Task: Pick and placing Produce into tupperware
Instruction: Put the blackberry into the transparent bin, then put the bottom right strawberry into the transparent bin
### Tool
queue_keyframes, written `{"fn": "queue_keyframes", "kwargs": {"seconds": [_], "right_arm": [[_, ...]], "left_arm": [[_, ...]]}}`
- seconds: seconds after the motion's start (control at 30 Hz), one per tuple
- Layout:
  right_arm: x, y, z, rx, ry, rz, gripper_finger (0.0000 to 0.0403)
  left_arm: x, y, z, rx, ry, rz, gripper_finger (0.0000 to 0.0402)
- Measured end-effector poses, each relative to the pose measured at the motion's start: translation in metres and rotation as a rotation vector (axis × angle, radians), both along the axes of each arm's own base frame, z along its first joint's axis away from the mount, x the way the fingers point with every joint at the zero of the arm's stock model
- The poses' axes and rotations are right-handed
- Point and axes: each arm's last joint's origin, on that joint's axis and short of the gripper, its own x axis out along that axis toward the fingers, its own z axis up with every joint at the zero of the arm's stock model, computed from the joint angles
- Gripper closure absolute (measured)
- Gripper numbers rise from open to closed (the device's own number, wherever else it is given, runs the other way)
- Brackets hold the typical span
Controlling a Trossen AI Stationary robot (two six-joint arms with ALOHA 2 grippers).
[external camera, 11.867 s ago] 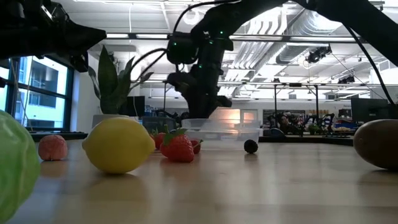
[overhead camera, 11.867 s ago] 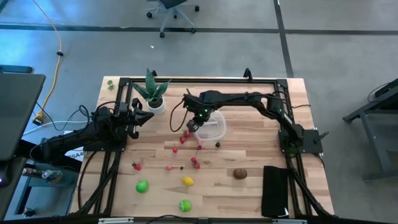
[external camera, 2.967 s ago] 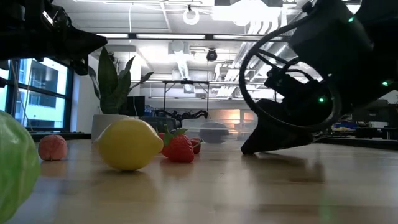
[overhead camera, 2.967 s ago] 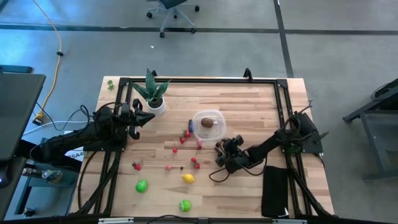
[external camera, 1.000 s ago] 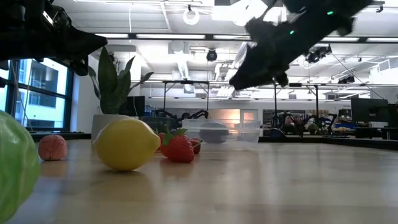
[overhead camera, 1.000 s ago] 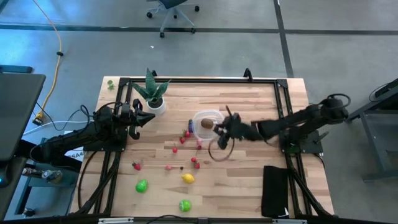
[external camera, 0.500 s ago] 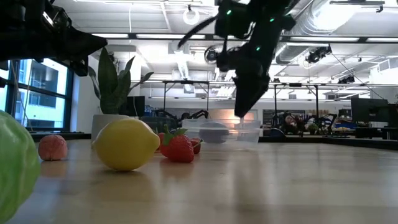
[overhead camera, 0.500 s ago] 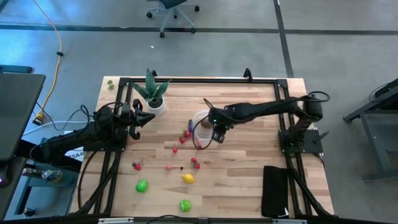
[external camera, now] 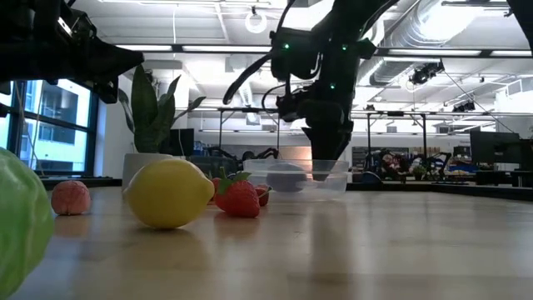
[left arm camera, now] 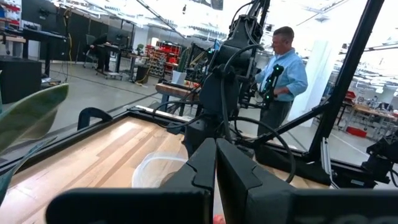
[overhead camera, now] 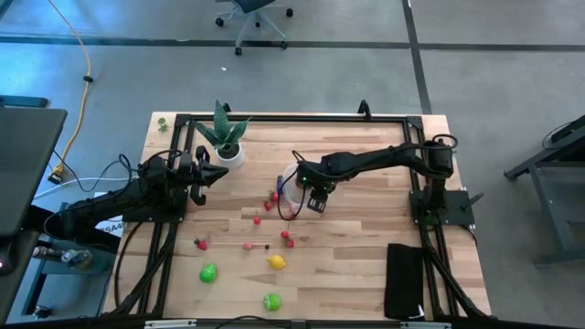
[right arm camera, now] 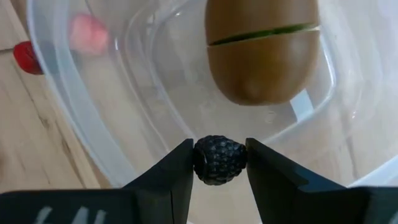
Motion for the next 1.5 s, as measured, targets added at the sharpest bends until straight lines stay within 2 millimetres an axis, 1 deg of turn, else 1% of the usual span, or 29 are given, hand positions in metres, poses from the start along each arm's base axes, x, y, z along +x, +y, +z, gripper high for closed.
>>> {"fn": "queue_keyframes", "kwargs": {"seconds": [0.17,0.43,0.5,0.57,0.67,0.8,0.87,0.9,0.97,1.0,1.13,1.23,1.37,1.5], "right_arm": [[0.0,0.0,0.0,-0.004,-0.004,-0.001,0.0251],[0.0,-0.001,0.002,-0.04,-0.002,-0.003,0.0199],[-0.002,-0.001,0.009,-0.047,-0.019,0.005,0.0194],[-0.004,0.004,0.021,-0.073,-0.054,0.015,0.0193],[-0.009,0.019,0.045,-0.133,-0.134,0.049,0.0197],[-0.014,0.051,0.076,-0.161,-0.284,0.129,0.0205],[-0.013,0.07,0.083,-0.153,-0.369,0.169,0.0207],[-0.012,0.08,0.084,-0.144,-0.411,0.162,0.0208],[-0.012,0.098,0.077,-0.117,-0.467,0.111,0.0208],[-0.013,0.106,0.069,-0.099,-0.476,0.089,0.0208],[-0.018,0.143,0.024,-0.119,-0.506,0.05,0.0208],[-0.019,0.166,-0.001,-0.141,-0.561,0.047,0.0208],[-0.017,0.185,-0.034,-0.192,-0.58,0.062,0.0208],[-0.008,0.194,-0.047,-0.207,-0.615,0.076,0.0208]], "left_arm": [[0.0,0.0,0.0,0.0,0.0,0.0,0.0399],[0.0,0.0,0.0,0.0,0.0,0.0,0.0399],[0.0,0.0,0.0,0.0,0.0,0.0,0.0399],[0.0,0.0,0.0,0.0,0.0,0.0,0.0399],[0.0,0.0,0.0,0.0,0.0,0.0,0.0399],[0.0,0.0,0.0,0.0,0.0,0.0,0.0399],[0.0,0.0,0.0,0.0,-0.001,0.0,0.0399],[0.0,0.0,0.0,0.0,-0.001,0.0,0.0399],[0.0,0.0,0.0,0.0,-0.001,0.001,0.0399],[0.0,0.0,0.0,0.0,-0.001,0.0,0.0399],[0.0,0.0,0.0,0.0,-0.001,0.001,0.0399],[0.0,0.0,0.0,0.0,-0.001,0.001,0.0399],[0.0,0.0,0.0,0.0,-0.001,0.0,0.0399],[0.0,0.0,0.0,0.001,-0.001,0.001,0.0399]]}}
